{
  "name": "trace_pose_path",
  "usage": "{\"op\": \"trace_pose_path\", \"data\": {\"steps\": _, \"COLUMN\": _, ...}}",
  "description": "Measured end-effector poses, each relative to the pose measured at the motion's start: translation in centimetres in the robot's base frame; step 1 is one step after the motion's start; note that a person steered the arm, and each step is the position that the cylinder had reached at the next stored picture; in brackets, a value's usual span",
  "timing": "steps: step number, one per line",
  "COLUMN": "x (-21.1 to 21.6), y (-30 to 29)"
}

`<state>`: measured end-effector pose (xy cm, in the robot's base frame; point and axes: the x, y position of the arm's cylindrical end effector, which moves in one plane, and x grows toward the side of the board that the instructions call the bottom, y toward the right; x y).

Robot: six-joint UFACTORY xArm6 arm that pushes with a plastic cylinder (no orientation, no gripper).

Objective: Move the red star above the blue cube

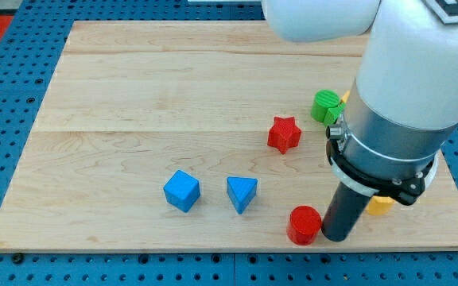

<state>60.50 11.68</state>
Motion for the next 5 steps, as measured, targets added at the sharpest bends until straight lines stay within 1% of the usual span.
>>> {"op": "trace_pose_path", "data": {"steps": 1, "x": 0.8, "y": -4.1}}
{"op": "trace_pose_path", "data": {"steps": 2, "x": -1.2, "y": -8.0}}
{"op": "trace_pose_path", "data": {"steps": 3, "x": -2.6, "y": -8.6}}
{"op": "trace_pose_path", "data": {"steps": 4, "x": -6.4, "y": -1.4}}
{"op": "trace_pose_path", "data": {"steps": 5, "x": -10.9, "y": 1.4}}
